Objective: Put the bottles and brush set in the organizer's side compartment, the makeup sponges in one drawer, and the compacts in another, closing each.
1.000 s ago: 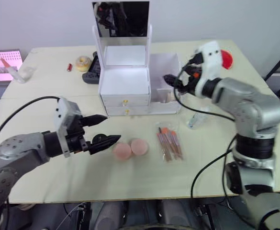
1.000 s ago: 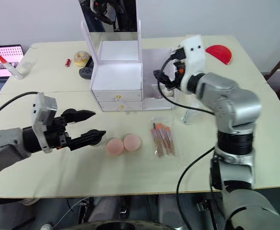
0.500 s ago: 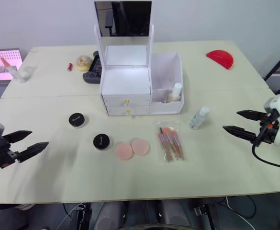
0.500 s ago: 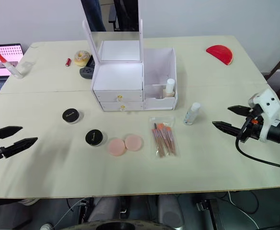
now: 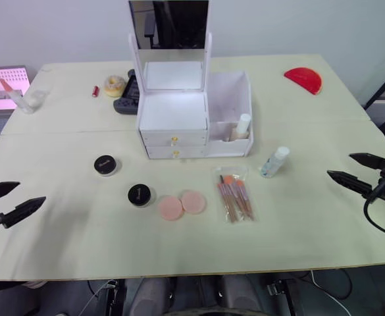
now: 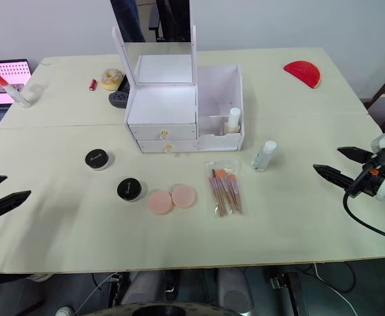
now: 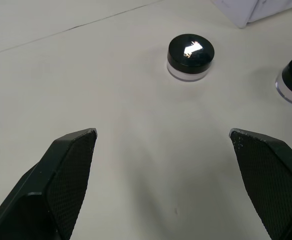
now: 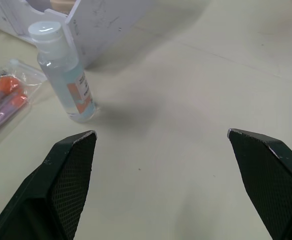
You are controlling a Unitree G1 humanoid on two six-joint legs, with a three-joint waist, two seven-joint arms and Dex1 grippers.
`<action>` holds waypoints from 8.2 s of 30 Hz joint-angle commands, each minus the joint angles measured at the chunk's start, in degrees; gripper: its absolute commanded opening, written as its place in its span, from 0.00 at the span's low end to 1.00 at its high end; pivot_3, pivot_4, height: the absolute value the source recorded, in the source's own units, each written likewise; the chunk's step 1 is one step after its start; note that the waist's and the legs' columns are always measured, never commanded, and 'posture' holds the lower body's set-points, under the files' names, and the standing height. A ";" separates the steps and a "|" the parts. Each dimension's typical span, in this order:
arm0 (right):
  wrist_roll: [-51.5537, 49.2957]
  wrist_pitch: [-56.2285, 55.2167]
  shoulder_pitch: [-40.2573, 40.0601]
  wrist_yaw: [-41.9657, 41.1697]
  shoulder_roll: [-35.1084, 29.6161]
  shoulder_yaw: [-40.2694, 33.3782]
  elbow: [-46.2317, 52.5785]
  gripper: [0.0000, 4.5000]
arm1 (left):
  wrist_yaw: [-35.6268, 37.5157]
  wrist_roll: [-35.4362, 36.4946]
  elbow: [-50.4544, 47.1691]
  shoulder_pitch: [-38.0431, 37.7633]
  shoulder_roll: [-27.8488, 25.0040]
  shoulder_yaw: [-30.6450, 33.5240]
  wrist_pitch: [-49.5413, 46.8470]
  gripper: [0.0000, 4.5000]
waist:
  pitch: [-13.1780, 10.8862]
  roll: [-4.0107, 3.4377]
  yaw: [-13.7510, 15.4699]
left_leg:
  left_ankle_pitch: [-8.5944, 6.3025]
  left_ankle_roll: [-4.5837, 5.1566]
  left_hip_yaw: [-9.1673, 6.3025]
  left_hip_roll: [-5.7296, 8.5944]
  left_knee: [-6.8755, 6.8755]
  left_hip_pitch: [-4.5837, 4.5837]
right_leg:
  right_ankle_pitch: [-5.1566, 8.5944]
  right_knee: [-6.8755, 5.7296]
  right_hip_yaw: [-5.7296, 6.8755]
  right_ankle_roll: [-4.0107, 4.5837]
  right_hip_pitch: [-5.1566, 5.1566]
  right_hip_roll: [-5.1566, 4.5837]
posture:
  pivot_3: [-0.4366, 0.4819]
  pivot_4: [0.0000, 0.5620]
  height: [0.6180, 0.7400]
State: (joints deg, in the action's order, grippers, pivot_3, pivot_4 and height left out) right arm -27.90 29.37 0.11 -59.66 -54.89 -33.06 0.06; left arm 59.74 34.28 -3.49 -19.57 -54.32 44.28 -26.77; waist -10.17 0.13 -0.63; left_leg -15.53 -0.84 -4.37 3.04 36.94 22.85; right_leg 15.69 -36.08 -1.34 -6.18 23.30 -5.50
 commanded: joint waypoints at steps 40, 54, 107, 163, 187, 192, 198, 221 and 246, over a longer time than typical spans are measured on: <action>-3.98 8.11 13.86 14.68 10.22 16.64 10.73 0.72 | -21.39 26.46 -38.32 20.74 3.03 -21.28 -20.79 1.00 | 0.00 0.00 0.04 | 0.05 -0.01 -0.06 0.08 0.21 -0.02 | -0.20 -0.19 0.07 -0.33 -0.07 0.28 | 0.48 0.27 1.00; -5.21 8.57 15.02 14.04 10.20 16.74 11.80 0.15 | -22.38 27.03 -38.51 19.94 3.02 -21.39 -20.80 1.00 | 0.00 0.00 0.01 | 0.06 -0.03 -0.05 0.07 0.21 -0.15 | -0.20 -0.26 0.06 -0.33 -0.15 0.34 | 0.48 0.27 1.00; 12.96 5.88 50.45 13.76 26.36 42.37 -10.16 0.15 | -36.38 40.43 -40.01 27.71 -3.40 -20.71 -22.32 1.00 | 0.00 0.04 -0.36 | 0.54 -0.57 -0.09 0.03 0.24 0.49 | -0.43 -1.18 -0.01 -0.16 1.02 0.53 | 0.48 0.27 1.00; -5.08 9.00 2.24 6.01 2.53 4.24 14.56 0.99 | -6.76 4.55 -15.18 8.48 3.37 -11.47 -4.32 1.00 | 0.02 0.08 0.18 | 0.45 -0.38 -0.03 -0.13 0.15 -0.34 | -0.29 -0.76 0.01 0.08 -0.06 0.24 | 0.48 0.27 1.00; -19.51 63.10 31.77 20.95 9.48 26.53 2.55 1.00 | -23.57 -12.36 -8.76 43.29 36.55 -66.08 -11.30 0.01 | -0.01 0.17 1.23 | 0.41 -0.26 -0.13 0.05 0.30 -0.33 | -0.44 -0.87 0.10 -0.21 -0.09 0.50 | 0.48 0.27 1.00; -19.40 63.13 32.82 21.78 11.48 28.98 0.30 1.00 | -22.81 -15.92 -5.39 45.54 38.41 -68.97 -10.62 0.01 | -0.01 0.17 1.20 | 0.41 -0.26 -0.13 0.07 0.36 -0.32 | -0.45 -0.87 0.10 -0.23 -0.10 0.49 | 0.48 0.27 1.00; -19.16 63.13 34.54 23.56 15.52 29.60 -2.06 1.00 | -22.14 -19.53 -3.70 45.86 39.05 -71.92 -10.91 0.01 | 0.02 0.20 0.26 | 0.40 -0.26 -0.14 0.04 0.34 -0.37 | -0.45 -0.91 0.11 -0.23 -0.12 0.54 | 0.48 0.27 1.00; -16.11 63.12 35.44 26.12 21.00 28.21 -5.80 0.01 | -20.57 -22.17 -2.33 45.35 39.82 -70.28 -11.17 0.00 | 0.09 0.21 -0.17 | 0.40 -0.26 -0.16 0.04 0.33 -0.41 | -0.44 -0.93 0.11 -0.24 -0.15 0.54 | 0.48 0.27 1.00; -31.88 58.74 36.34 15.68 13.87 11.60 11.42 0.00 | -16.51 24.96 -35.18 34.16 18.29 -27.06 -30.00 0.98 | 0.00 0.24 -0.12 | 0.40 -0.26 -0.18 0.02 0.27 -0.31 | -0.43 -0.89 0.14 -0.25 -0.05 0.52 | 0.48 0.27 1.00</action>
State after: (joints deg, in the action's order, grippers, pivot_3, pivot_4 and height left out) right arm -57.12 90.57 33.57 -42.26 -40.09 -19.07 8.92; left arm 44.99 54.71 -35.94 14.24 -34.39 13.12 -55.86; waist -10.17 0.37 -0.75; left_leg -15.12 -1.10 -4.55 3.06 37.22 22.53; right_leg 15.26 -36.96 -1.19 -6.43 23.25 -4.98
